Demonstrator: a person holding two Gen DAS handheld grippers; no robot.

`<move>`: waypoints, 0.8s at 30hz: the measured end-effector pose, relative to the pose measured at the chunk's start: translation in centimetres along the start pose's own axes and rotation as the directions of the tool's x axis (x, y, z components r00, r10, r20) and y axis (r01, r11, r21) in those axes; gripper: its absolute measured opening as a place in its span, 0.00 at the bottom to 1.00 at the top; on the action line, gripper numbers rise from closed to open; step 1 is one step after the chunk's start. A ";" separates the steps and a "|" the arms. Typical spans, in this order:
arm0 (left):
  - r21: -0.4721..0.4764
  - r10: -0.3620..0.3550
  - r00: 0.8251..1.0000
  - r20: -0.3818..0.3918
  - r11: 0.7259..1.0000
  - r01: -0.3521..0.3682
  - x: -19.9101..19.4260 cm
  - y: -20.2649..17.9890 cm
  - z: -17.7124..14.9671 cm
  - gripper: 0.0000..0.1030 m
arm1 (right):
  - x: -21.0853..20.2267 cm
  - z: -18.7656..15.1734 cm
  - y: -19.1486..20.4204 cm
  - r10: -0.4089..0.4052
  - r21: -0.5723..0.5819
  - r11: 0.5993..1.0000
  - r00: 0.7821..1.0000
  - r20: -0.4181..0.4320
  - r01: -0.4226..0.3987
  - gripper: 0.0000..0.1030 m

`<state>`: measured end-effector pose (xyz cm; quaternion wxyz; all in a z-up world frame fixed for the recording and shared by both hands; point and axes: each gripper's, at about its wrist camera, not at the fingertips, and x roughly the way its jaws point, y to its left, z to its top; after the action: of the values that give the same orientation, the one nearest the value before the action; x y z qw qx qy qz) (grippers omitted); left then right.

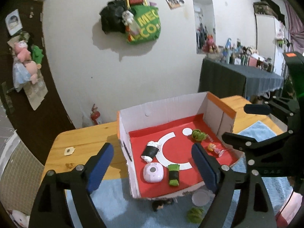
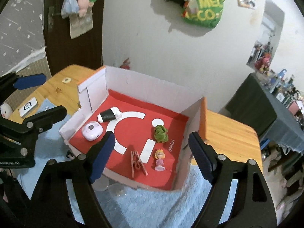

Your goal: Organize objects

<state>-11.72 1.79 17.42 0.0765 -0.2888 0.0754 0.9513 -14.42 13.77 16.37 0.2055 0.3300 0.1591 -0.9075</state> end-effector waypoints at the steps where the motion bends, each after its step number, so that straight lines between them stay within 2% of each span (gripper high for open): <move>1: -0.006 0.005 1.000 0.009 1.000 -0.005 -0.6 0.0 -0.3 0.85 | -0.6 -0.4 0.1 0.001 0.005 1.000 1.000 0.013 -0.001 0.81; 4: -0.029 0.013 0.999 0.042 1.000 -0.012 -2.3 0.0 -1.4 0.91 | -2.6 -1.9 0.4 -0.001 0.024 1.000 0.999 0.054 0.000 0.83; 6: -0.052 0.030 0.998 0.061 0.998 -0.027 -3.3 0.1 -2.4 0.91 | -3.5 -3.0 0.6 -0.009 0.043 0.999 0.998 0.067 0.007 0.83; 9: -0.084 0.062 0.996 0.059 0.995 -0.056 -4.5 0.2 -3.9 0.94 | -4.5 -4.4 1.0 -0.009 0.069 0.998 0.997 0.081 0.003 0.83; 12: -0.101 0.065 0.996 0.063 0.993 -0.059 -5.6 0.2 -5.6 0.96 | -5.3 -5.9 1.5 -0.011 0.088 0.996 0.995 0.096 0.003 0.90; 14: -0.116 0.067 0.996 0.064 0.991 -0.059 -6.0 0.2 -6.7 0.97 | -5.6 -6.9 1.8 -0.014 0.111 0.994 0.994 0.112 0.002 0.91; 19: -0.151 0.087 0.995 0.054 0.985 -0.078 -6.1 -0.1 -9.7 0.98 | -5.2 -9.4 2.2 -0.030 0.172 0.985 0.995 0.094 0.014 0.91; 24: -0.176 0.076 0.997 0.010 0.982 -0.073 -5.1 -0.5 -12.0 0.99 | -4.3 -11.8 2.9 -0.042 0.206 0.978 0.997 0.069 0.027 0.91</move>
<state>-1.00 -0.51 10.38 0.0158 -0.2834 0.0017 0.9589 -3.78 17.43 10.16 0.1604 0.3132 0.0629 -0.9339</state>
